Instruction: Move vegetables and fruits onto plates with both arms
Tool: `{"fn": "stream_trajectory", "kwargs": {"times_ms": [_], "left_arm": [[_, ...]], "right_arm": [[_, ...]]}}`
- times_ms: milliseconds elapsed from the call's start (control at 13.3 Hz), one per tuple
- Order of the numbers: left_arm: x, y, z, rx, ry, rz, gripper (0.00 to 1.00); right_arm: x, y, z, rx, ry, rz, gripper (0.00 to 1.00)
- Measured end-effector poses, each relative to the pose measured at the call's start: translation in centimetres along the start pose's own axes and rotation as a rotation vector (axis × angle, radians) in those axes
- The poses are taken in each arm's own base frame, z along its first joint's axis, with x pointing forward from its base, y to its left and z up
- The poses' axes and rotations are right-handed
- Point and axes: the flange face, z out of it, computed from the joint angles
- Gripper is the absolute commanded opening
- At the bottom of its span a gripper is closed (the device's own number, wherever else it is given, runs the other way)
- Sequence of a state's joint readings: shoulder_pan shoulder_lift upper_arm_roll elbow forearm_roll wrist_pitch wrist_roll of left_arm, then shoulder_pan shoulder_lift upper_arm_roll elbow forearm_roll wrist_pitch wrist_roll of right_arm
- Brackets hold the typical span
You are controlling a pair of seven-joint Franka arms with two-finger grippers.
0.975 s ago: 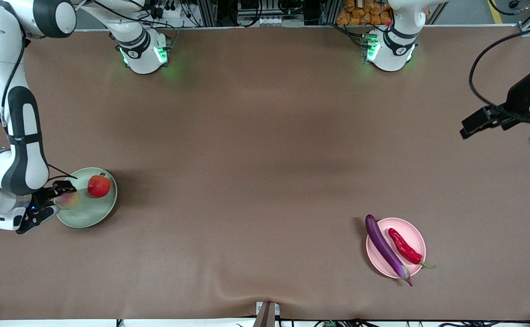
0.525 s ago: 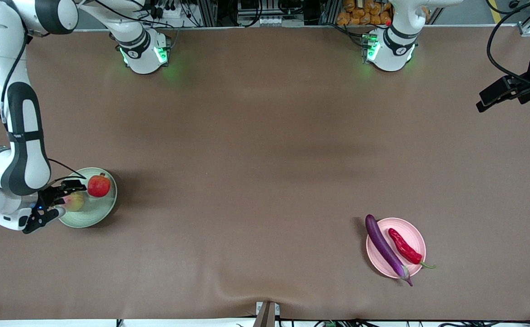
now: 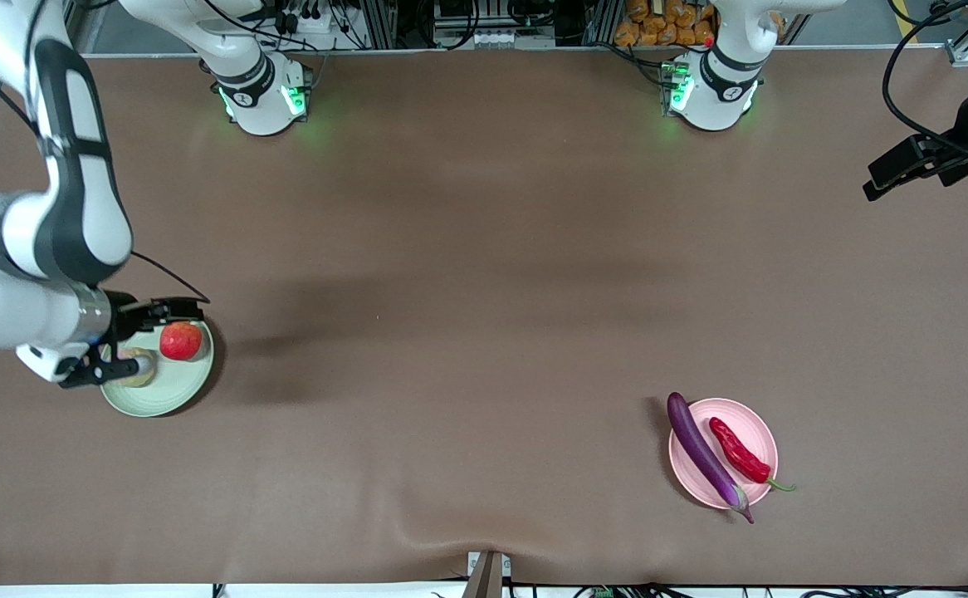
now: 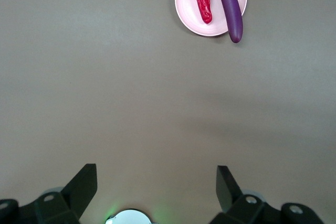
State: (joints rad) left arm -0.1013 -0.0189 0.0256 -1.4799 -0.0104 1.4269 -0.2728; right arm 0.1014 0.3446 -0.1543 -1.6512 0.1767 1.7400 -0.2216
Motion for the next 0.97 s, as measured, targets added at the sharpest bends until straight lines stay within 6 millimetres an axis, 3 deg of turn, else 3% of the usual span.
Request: {"fn": "stream_trajectory", "kwargs": {"times_ms": [225,600,750,975], "left_arm": [[-0.3,0.1,0.0,-0.001,-0.002,0.004,1.0],[-2.7,0.3,0.4,0.003,-0.017,0.02,1.0],[-3.0,0.6,0.5,0.005,-0.019,0.028,1.0],[-3.7,2.9,0.9,0.013,-0.024,0.066,1.0]], "right_arm": [[-3.3,-0.6,-5.5,0.016,0.045,0.105,1.0],[-8.3,-4.7,-14.0,-0.083,0.05,0.159,1.0],[-9.8,-4.7,-17.5,-0.084,0.087,0.167,1.0],[-12.8,-4.9,-20.5,-0.086,0.135,0.172,1.0]]}}
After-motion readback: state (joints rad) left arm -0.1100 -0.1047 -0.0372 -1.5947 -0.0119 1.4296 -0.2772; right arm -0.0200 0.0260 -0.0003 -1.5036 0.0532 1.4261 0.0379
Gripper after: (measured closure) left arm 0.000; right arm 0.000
